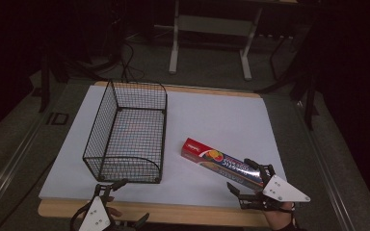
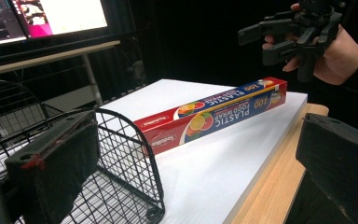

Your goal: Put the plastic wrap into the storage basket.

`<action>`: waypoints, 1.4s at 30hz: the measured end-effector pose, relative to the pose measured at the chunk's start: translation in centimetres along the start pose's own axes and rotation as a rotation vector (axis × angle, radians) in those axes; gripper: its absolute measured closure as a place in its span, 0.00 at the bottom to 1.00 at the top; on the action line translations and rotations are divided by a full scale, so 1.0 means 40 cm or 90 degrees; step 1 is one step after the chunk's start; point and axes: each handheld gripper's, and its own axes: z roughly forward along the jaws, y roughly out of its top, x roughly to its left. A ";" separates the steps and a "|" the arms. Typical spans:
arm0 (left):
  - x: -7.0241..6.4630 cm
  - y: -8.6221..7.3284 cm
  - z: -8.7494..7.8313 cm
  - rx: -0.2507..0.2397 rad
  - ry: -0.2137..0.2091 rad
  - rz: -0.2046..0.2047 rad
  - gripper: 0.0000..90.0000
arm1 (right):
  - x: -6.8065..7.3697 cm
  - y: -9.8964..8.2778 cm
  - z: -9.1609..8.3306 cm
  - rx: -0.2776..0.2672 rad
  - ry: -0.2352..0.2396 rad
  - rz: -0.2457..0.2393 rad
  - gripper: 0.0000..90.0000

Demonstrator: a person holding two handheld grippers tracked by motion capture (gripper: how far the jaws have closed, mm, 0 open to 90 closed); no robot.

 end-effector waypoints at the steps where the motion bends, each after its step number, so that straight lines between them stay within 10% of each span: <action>1: 0.000 0.000 0.000 0.000 -0.001 0.000 0.00 | 0.000 0.000 0.000 0.000 0.002 0.002 0.14; 16: -0.006 -0.001 0.005 0.011 -0.009 0.009 0.00 | -0.044 -0.020 0.025 0.054 0.056 0.039 0.17; 21: -0.005 0.000 0.005 0.009 -0.008 0.007 0.00 | -0.051 -0.020 0.034 0.105 0.069 -0.007 0.16; 42: -0.010 0.000 0.011 0.023 -0.020 0.016 0.00 | -0.147 -0.068 0.050 0.341 0.043 -0.002 0.10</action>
